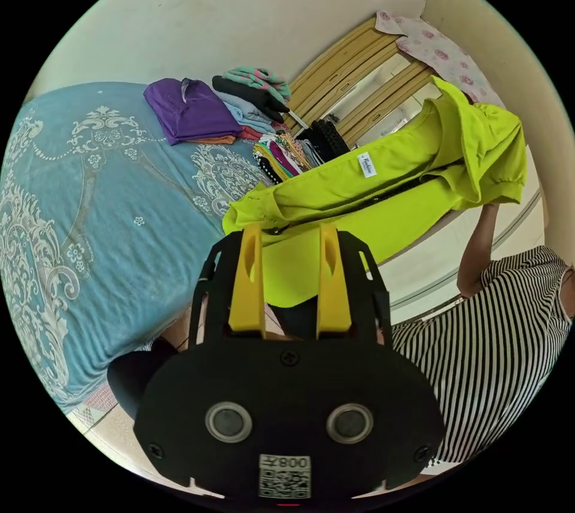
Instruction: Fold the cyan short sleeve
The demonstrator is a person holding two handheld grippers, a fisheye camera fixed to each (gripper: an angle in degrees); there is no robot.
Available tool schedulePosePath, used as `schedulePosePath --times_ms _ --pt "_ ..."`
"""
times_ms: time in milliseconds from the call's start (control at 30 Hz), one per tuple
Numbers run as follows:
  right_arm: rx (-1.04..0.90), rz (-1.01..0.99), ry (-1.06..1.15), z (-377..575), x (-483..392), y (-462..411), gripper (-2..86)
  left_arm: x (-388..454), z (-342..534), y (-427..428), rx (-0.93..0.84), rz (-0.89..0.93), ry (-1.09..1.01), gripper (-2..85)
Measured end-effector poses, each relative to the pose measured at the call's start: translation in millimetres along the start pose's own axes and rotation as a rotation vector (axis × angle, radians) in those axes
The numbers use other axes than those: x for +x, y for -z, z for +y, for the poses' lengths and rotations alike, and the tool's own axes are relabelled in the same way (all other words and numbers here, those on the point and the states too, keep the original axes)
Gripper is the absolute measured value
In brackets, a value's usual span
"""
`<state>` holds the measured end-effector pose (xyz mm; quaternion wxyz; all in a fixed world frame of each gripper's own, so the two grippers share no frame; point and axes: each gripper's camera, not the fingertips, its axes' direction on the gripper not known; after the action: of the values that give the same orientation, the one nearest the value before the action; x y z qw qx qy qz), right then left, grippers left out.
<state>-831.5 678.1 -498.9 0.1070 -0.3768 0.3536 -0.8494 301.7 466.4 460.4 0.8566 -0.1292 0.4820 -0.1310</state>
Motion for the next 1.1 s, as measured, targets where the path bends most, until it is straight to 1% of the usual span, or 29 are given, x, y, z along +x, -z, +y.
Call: schedulePosePath --times_ms 233,300,367,400,533,667,733,800,900,933,1000,1100 --pt "0.033 -0.008 0.076 -24.0 -28.4 21.5 0.0 22.3 -17.4 -22.3 -0.17 -0.119 -0.131 13.8" --pt "0.041 -0.007 0.096 -30.8 -37.2 28.1 0.0 28.5 -22.2 -26.1 -0.221 -0.211 -0.179 13.2" --pt "0.041 -0.005 0.11 -35.6 -43.5 32.5 0.0 27.9 -23.8 -26.7 -0.251 -0.224 -0.186 11.8" --pt "0.041 0.004 0.116 -38.3 -47.5 35.2 0.0 26.9 -24.2 -25.9 -0.267 -0.197 -0.187 10.0" --pt "0.037 0.031 0.128 -43.6 -56.0 42.8 0.0 26.0 -20.8 -11.8 -0.234 -0.168 -0.164 3.4" --pt "0.054 0.026 0.127 -44.7 -60.2 53.2 0.0 23.9 -11.5 18.3 -0.173 -0.151 -0.144 3.8" --pt "0.061 0.025 0.131 -45.0 -63.0 56.7 0.0 17.5 -7.1 31.4 -0.157 -0.117 -0.121 6.7" --pt "0.066 0.02 0.14 -45.8 -67.2 58.9 0.0 0.8 0.0 45.6 -0.152 -0.03 -0.049 11.6" --pt "0.068 0.013 0.148 -47.6 -72.1 59.1 0.0 -22.7 12.3 58.1 -0.148 0.049 0.046 13.7" --pt "0.068 0.01 0.149 -48.0 -73.2 58.9 0.0 -26.8 14.6 60.3 -0.146 0.062 0.059 13.7" --pt "0.063 0.008 0.161 -50.4 -78.7 57.3 0.0 -40.0 20.5 67.9 -0.135 0.145 0.102 12.7" --pt "0.056 0.011 0.165 -53.8 -83.6 53.7 0.0 -45.8 24.4 78.0 -0.107 0.285 0.12 6.4"
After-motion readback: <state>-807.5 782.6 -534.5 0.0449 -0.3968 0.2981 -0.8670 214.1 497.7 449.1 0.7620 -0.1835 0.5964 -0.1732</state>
